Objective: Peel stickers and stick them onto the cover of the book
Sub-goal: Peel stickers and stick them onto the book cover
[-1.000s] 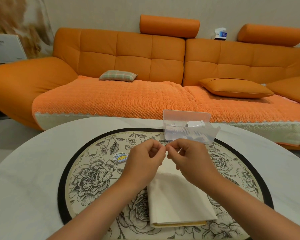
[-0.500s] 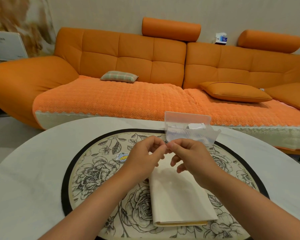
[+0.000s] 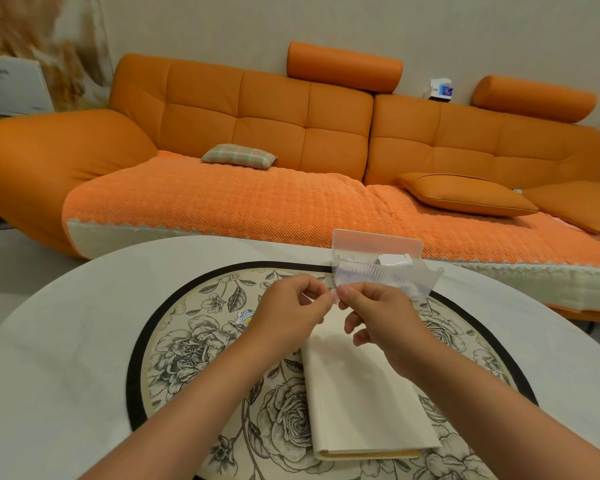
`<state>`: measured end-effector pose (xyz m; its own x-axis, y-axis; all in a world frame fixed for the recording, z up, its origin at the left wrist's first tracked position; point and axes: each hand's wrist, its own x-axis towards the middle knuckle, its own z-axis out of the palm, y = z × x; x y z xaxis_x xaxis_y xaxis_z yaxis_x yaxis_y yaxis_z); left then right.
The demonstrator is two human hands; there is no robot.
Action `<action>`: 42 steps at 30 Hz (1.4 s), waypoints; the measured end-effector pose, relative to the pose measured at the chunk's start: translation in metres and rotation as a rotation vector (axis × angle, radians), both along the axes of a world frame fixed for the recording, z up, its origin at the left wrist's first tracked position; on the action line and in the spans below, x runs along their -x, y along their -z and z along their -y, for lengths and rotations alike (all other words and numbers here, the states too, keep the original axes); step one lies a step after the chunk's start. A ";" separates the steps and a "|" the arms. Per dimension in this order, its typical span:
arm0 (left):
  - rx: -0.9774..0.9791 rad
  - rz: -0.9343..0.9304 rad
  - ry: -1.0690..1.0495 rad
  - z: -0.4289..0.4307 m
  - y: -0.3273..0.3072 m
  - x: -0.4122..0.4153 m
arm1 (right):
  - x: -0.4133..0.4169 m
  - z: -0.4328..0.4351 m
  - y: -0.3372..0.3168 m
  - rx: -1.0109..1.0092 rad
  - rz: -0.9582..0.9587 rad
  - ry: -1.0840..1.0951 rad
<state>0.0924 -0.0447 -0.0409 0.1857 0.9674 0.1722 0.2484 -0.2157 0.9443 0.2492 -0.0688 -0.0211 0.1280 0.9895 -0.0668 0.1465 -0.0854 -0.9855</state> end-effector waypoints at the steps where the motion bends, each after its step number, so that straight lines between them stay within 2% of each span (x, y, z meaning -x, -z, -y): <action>1: -0.001 -0.020 -0.008 -0.002 0.000 0.001 | 0.001 -0.003 0.000 -0.007 0.034 0.005; 7: 0.027 -0.071 -0.066 -0.016 0.000 0.011 | -0.008 -0.041 -0.014 -0.141 0.387 0.061; 11: 0.056 -0.073 -0.089 -0.024 0.005 0.017 | -0.023 -0.084 -0.020 -0.311 0.825 0.222; 13: 0.068 -0.072 -0.099 -0.026 0.006 0.019 | -0.032 -0.102 -0.019 -0.318 1.039 0.244; 16: 0.082 -0.061 -0.107 -0.027 0.005 0.020 | -0.040 -0.114 -0.016 -0.264 1.146 0.200; 19: 0.114 -0.044 -0.102 -0.027 0.004 0.020 | -0.032 -0.102 -0.017 -0.340 1.044 0.143; 23: 0.177 0.027 -0.096 -0.024 0.000 0.017 | -0.010 -0.056 -0.017 -0.552 0.891 -0.108; 26: 0.231 0.049 -0.070 -0.017 -0.004 0.013 | -0.004 -0.030 -0.013 -0.591 0.970 -0.232; 30: 0.289 0.057 -0.016 -0.010 -0.007 0.008 | -0.003 -0.024 0.000 -0.736 1.122 -0.172; 33: 0.387 0.157 0.005 -0.008 -0.008 0.005 | -0.004 -0.025 0.007 -0.848 1.190 -0.145; 36: 0.513 0.302 0.044 -0.005 -0.011 0.005 | -0.005 -0.025 0.010 -0.859 1.139 -0.113; 38: 0.498 0.334 0.018 -0.006 -0.012 0.006 | -0.004 -0.026 0.008 -0.695 0.957 -0.091; 41: 0.335 0.205 -0.049 -0.009 -0.011 0.008 | -0.001 -0.026 -0.001 -0.260 0.350 -0.139; 42: 0.286 0.158 -0.056 -0.009 -0.010 0.009 | -0.001 -0.026 -0.002 -0.160 0.216 -0.163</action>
<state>0.0838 -0.0354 -0.0312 0.1234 0.9887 -0.0855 0.0975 0.0736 0.9925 0.2505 -0.0423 -0.0189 -0.0389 0.9939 0.1033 0.3530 0.1103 -0.9291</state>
